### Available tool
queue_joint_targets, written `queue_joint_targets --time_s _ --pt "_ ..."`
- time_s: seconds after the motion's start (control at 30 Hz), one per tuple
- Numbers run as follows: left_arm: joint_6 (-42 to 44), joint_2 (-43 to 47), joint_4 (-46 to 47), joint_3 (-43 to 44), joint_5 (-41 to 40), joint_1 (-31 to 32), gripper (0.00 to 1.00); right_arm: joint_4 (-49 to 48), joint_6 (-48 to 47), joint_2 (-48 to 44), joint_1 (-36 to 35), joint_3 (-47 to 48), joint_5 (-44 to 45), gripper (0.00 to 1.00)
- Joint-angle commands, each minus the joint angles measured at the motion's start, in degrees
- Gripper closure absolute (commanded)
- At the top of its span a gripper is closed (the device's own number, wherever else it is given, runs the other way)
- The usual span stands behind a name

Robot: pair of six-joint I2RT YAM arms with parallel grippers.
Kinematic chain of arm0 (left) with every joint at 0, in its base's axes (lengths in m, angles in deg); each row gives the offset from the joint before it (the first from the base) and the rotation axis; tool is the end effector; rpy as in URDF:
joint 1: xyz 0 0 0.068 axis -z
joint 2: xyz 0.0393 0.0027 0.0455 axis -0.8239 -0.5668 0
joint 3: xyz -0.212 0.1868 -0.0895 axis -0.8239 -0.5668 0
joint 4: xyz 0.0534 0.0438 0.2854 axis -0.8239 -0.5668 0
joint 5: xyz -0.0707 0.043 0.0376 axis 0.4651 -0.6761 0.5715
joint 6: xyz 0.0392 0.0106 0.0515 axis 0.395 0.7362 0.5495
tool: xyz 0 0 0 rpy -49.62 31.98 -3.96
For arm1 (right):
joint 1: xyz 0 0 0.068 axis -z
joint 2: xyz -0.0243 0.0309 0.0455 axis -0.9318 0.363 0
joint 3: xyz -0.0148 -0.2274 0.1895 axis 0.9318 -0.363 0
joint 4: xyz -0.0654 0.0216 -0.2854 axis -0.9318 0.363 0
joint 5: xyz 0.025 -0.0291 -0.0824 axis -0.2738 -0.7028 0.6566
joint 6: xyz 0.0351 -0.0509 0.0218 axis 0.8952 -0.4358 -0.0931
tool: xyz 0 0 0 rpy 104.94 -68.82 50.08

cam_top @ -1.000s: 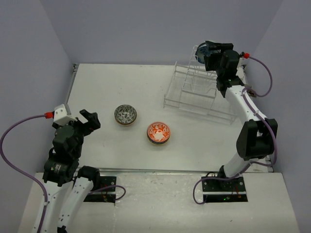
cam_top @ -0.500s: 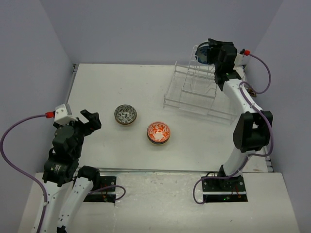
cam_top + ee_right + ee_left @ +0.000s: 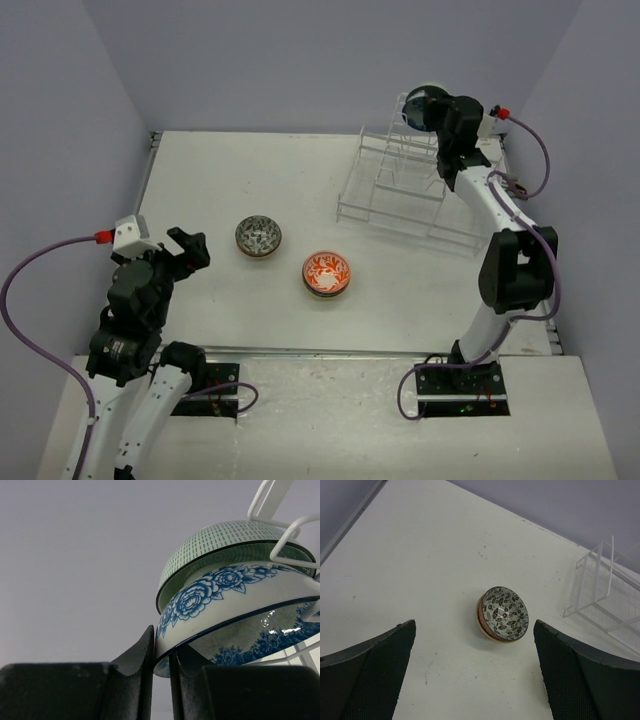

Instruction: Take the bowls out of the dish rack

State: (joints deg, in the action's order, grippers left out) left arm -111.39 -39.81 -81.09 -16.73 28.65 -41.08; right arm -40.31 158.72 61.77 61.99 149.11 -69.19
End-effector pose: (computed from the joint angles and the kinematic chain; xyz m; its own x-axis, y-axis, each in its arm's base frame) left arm 0.1077 -0.0100 0.3553 -0.1499 -0.4322 -0.8892 -0.1717 0.8971 -0.4071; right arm 0.4910 0.0456 0.3704 0.1207 0.9924 -0.0235 0.0601 0.0164 0.9981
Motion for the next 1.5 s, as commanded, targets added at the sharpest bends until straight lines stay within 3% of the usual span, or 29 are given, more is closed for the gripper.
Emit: queue_joint_targets --time_s 0.0,0.67,1.03,1.13,1.2,1.33,1.47 --pt "1.20 0.29 1.78 -0.02 -0.20 0.46 0.00 -2.38 0.20 -2.05 0.40 -2.45 1.93 0.99" --pt "0.93 -0.06 1.52 0.16 -0.99 0.37 0.00 -9.49 -2.35 -12.25 0.13 -5.61 -4.30 1.00" --pt "0.85 -1.38 1.78 0.33 -0.91 0.29 0.00 -12.75 -11.30 -15.94 -0.13 -5.17 -20.28 1.00" --pt "1.37 -2.34 1.96 1.21 -0.21 0.37 0.00 -12.58 -21.13 -17.79 -1.36 -4.39 -26.00 1.00" --pt "1.64 -3.92 1.61 4.00 0.85 0.37 0.00 -8.38 -32.63 -19.54 -3.03 -1.50 -31.19 1.00" --pt "-0.20 -7.26 1.07 13.15 4.45 0.37 0.00 10.47 -63.33 -23.06 -12.40 3.61 -33.49 1.00" --pt "-1.26 -13.57 2.30 23.34 9.71 0.37 0.00 21.94 -83.18 -27.54 -21.21 0.11 -30.68 1.00"
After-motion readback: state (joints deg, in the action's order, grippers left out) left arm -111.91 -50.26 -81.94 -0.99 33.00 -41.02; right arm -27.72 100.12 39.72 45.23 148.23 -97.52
